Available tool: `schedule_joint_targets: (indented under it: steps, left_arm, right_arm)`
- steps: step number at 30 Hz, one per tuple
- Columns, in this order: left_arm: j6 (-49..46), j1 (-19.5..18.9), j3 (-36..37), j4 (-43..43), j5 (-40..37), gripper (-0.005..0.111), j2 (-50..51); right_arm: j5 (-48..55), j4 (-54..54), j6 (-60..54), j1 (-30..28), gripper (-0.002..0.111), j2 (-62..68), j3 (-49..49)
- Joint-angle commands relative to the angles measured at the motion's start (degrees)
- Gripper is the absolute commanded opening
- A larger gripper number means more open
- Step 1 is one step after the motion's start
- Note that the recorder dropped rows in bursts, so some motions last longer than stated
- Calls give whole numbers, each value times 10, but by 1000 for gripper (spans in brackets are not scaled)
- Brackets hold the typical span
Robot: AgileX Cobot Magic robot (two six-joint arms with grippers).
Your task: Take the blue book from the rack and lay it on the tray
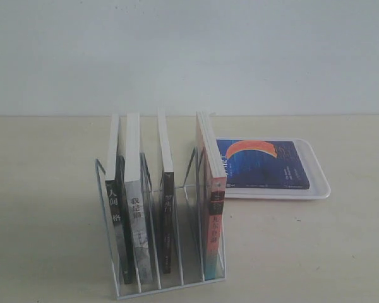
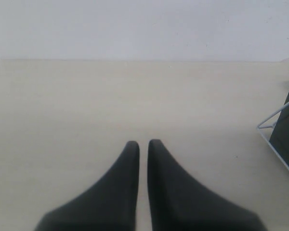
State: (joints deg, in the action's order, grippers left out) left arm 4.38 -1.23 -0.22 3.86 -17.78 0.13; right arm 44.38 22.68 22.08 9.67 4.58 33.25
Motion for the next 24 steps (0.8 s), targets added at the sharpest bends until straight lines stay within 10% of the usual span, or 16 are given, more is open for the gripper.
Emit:
schedule_joint_targets:
  steps: [1,12,24]
  left_arm:
    - [-1,5,2,1,2,6,-1]
    - [-1,5,2,1,2,6,-1]
    - [-1,5,2,1,2,6,-1]
  right_arm:
    - [-16,9,-3,-5,0,-46,-61]
    - [-296,-213,-207,-5,0,-46,-256]
    - [-252,-227,-240,-5,0,-46,-333]
